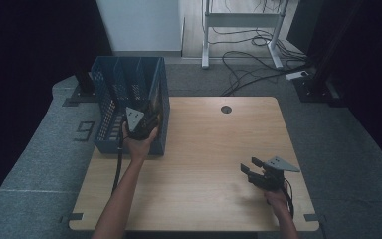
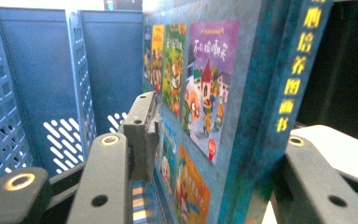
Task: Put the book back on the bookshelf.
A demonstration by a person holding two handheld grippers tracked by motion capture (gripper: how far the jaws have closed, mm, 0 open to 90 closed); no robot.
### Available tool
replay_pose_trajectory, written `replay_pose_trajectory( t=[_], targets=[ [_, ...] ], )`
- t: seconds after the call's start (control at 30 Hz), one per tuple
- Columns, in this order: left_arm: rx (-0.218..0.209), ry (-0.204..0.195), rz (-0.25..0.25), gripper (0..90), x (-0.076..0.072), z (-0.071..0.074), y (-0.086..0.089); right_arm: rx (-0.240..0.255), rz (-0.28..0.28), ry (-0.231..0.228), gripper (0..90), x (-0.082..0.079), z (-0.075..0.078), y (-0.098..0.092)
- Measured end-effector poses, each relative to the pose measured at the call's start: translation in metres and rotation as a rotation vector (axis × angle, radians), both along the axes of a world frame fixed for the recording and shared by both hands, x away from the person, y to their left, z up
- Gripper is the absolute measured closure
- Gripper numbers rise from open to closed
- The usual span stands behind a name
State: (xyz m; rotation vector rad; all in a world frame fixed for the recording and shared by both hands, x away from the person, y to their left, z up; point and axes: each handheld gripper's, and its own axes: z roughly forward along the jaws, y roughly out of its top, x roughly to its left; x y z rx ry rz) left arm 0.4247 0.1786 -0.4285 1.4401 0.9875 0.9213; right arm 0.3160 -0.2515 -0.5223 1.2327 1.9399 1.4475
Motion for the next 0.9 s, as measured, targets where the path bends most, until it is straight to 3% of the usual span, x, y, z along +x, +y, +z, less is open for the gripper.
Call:
replay_pose_trajectory(
  t=[0.1,0.23,0.5,0.57,0.73,0.9],
  targets=[
    [-0.002,0.012,-0.016,55.1,-0.0005,-0.0008,0.0023,-0.002,0.003,0.000,39.6,-0.0001,0.0001,0.0007],
    [0.011,0.015,-0.038,67.6,-0.0003,-0.0019,0.0010,-0.001,-0.003,-0.001,39.5,0.0002,0.0003,-0.0007],
    [0.017,0.016,-0.032,69.5,0.0050,-0.0021,-0.0005,0.003,-0.001,0.006,39.5,0.0013,-0.0007,-0.0014],
    [0.010,0.019,-0.038,68.2,0.0053,-0.0022,-0.0006,0.003,0.000,0.007,39.5,0.0015,-0.0011,-0.0010],
    [0.010,0.037,-0.036,54.2,0.0057,-0.0049,-0.0018,0.003,0.002,0.007,39.5,0.0008,-0.0005,-0.0014],
    [0.010,0.097,-0.056,39.9,0.0028,-0.0060,0.0021,0.005,-0.001,0.004,39.5,0.0004,0.0005,-0.0030]
  ],
)
